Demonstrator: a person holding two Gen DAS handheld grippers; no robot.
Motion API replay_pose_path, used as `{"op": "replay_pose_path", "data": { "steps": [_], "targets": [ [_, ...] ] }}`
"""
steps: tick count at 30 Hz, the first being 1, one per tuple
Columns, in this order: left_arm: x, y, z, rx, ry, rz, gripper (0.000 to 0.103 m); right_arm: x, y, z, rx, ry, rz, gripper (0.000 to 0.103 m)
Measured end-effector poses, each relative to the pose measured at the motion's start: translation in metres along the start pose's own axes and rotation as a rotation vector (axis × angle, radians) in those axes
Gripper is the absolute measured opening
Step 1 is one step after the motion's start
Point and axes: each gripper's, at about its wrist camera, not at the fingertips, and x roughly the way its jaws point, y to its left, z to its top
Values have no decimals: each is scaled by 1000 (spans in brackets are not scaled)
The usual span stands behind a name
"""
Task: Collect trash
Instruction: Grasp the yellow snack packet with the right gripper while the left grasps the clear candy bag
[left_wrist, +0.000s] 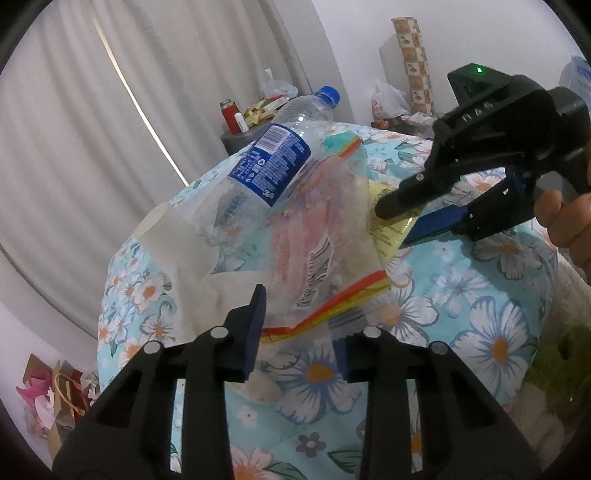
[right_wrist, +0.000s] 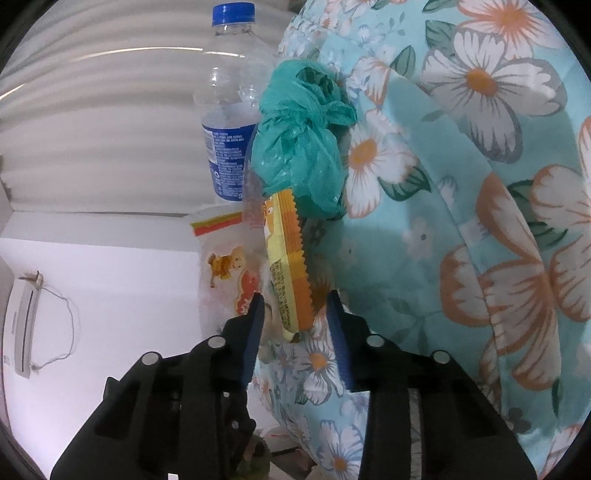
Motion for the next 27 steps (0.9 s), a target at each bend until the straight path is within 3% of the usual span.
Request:
{"op": "replay_pose_path", "data": {
  "steps": [8,18,27],
  "targets": [
    [-4,6,3,-19,-14,6,18,-3,-5,-3,-6,-8,34,10],
    [-12,10,8,-38,-40,6,5,-14,0,-8,-35,-16,60,6],
    [-26,12,15,-70,-75,11,2,-47,-3,-17,-63,-34,80,5]
  ]
}}
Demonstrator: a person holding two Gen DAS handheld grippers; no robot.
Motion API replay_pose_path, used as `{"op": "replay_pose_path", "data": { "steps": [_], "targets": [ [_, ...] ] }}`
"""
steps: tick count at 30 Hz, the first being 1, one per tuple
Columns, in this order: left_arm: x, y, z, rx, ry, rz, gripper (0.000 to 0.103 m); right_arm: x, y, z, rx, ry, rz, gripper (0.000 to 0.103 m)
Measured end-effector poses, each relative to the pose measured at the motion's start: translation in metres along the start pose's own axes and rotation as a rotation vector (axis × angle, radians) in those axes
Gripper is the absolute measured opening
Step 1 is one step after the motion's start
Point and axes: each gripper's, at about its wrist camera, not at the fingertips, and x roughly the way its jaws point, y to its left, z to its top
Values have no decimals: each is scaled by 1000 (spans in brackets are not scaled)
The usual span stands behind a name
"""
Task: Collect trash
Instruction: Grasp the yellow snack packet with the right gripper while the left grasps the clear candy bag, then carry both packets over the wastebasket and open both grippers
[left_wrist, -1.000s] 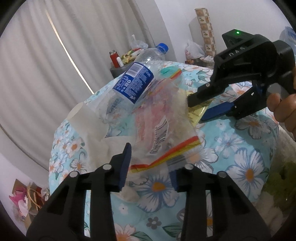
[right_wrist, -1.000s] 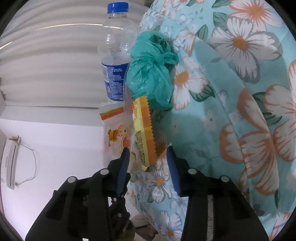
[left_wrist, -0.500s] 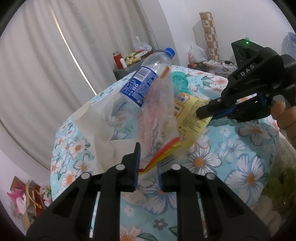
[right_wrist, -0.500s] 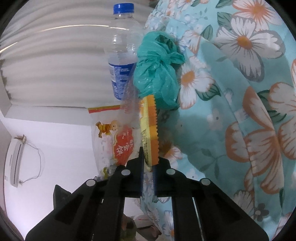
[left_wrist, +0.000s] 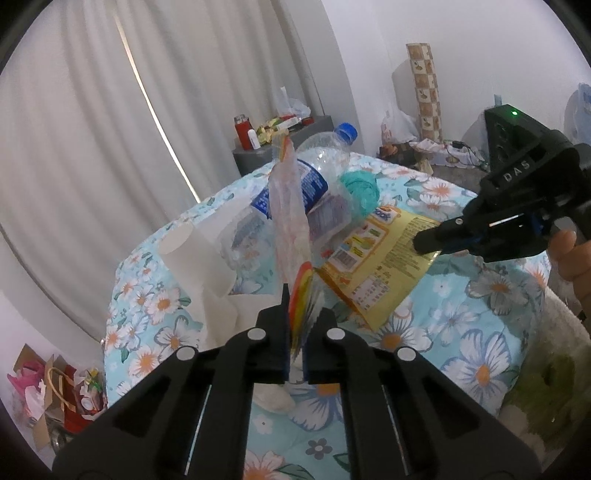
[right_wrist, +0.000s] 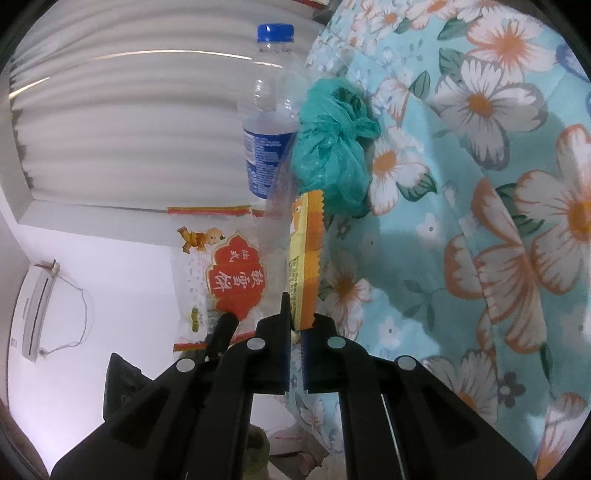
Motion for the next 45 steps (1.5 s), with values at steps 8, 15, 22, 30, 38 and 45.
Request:
{"op": "replay_pose_path", "data": {
  "steps": [8,15,22,30,38,45],
  "targets": [
    [-16,-4,12,-16,-36,-1,2,-48,0,-6,-23,-40,22,4],
    [-29,-10,21,-27,-71,-16,2,-91,-8,-21,-33,-90,19,4],
    [-38,-17,36,-39,-87,-67,2,-129,-17,-36,-17,-142,36,4],
    [-46,-27,52,-53,-118,-107,2,-144,-18,-33,-23,-197,53,4],
    [-47,-46,67,-18,-138,-130,2,-168,-27,-30,-18,-256,77,4],
    [-41,-67,84,22,-151,-164,2,-175,-36,-21,-6,-303,98,4]
  ]
}}
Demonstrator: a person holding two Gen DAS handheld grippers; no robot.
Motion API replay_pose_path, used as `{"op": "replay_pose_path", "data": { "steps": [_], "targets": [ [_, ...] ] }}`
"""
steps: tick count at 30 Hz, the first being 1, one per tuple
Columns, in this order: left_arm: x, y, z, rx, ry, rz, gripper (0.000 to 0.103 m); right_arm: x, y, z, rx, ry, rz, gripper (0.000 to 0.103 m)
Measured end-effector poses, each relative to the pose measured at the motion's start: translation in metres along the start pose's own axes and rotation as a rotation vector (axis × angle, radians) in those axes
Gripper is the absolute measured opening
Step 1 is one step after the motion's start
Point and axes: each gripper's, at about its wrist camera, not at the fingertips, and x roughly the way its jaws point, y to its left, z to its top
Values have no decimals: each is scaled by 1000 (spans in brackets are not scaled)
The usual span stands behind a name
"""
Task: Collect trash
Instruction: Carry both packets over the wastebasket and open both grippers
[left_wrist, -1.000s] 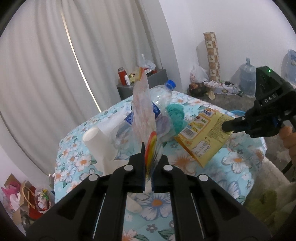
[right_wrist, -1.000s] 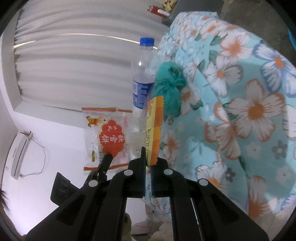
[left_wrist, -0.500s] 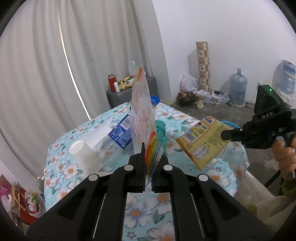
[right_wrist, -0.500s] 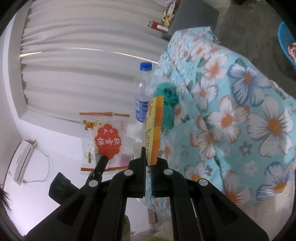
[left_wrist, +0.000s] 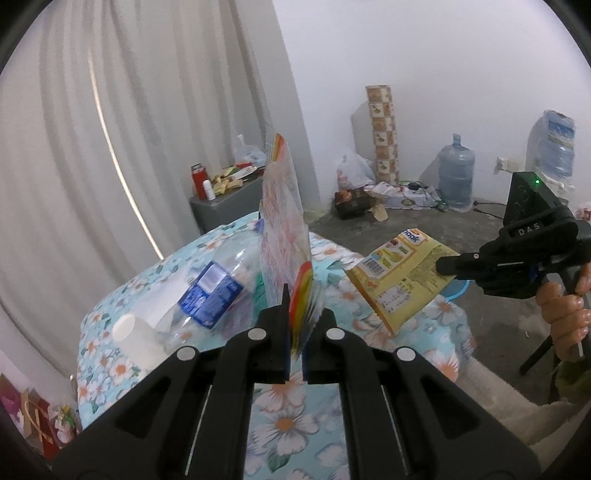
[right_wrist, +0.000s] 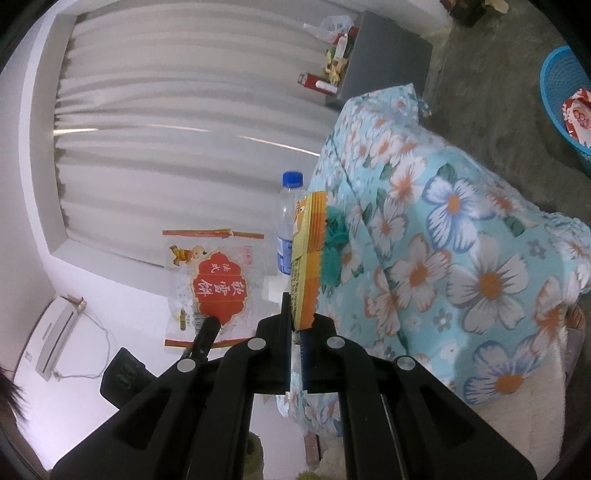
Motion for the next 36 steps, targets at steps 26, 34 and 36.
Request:
{"op": "replay_pose_path", "data": {
  "steps": [26,34,36],
  "targets": [
    [239,-192,137,43,271,-636,2,-182,-93,75,106,-566,-468,4],
    [380,-284,104,111,539,-669,2,-162,-161,125,127,-542,-736,4],
    [407,-299,97,111,576,-666,2,-157,-180,139,131,-514,-790,4]
  ]
}}
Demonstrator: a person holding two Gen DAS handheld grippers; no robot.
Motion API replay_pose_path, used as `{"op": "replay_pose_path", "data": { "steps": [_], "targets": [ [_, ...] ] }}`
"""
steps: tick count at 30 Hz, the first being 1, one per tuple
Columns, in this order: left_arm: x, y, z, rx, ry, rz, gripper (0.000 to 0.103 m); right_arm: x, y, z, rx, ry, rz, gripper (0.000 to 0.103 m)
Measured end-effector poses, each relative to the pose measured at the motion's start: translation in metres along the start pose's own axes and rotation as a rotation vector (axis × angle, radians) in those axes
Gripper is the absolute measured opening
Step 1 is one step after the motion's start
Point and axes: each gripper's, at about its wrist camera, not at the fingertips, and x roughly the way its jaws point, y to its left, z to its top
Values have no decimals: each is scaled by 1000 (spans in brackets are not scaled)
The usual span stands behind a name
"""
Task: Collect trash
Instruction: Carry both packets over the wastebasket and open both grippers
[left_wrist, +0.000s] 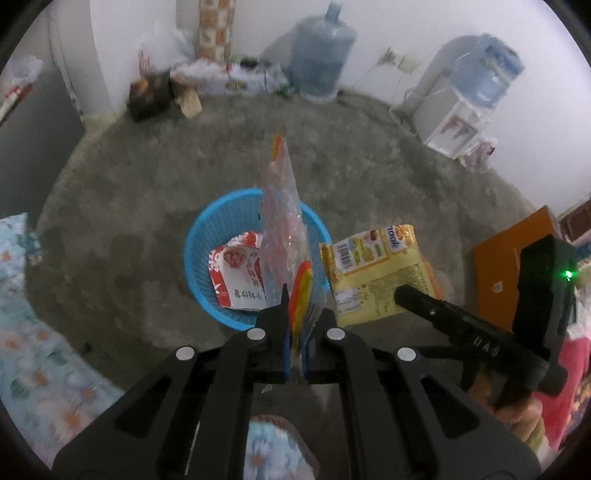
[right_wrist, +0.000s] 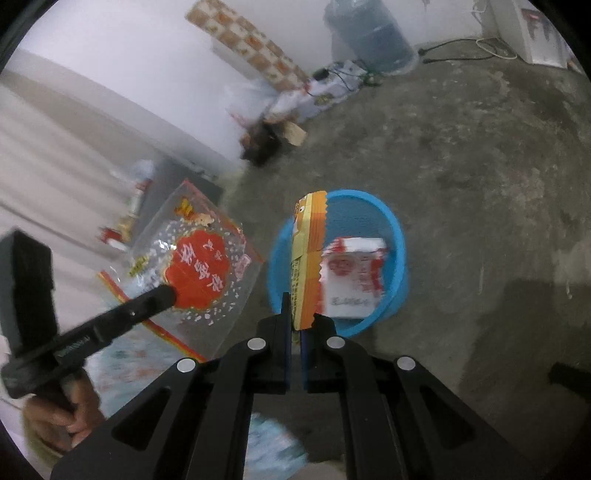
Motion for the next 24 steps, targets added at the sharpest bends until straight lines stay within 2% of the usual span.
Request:
{"op": "replay_pose_path", "data": {
  "steps": [4,5,6,7,8,12,16,21,24],
  "targets": [
    [50,14,20,-26,45,-27,6,41,-12,16,-16,32,-71,7],
    [57,16,22,-42,55,-35,15,51,-15,17,-24,35,-83,15],
    [67,20,27,-69,69,-33,38,58,-18,19,-28,37,-99,34],
    [74,22,31,-96,75,-18,52,67,-23,20,-23,43,-134,42],
    [78,23,34,-118,61,-3,63,70,-27,21,-18,44,-142,45],
    [66,22,40,-182,-12,-42,63,64,-37,16,23,26,-122,49],
    [37,7,44,-154,-72,-50,66,43,-41,10,44,-31,-96,53],
    [-23,-19,37,-108,-158,-54,70,17,-36,3,79,-71,-58,53],
    [-78,-30,24,-84,-233,-64,74,-4,-19,-9,49,-83,-51,55]
  ]
}}
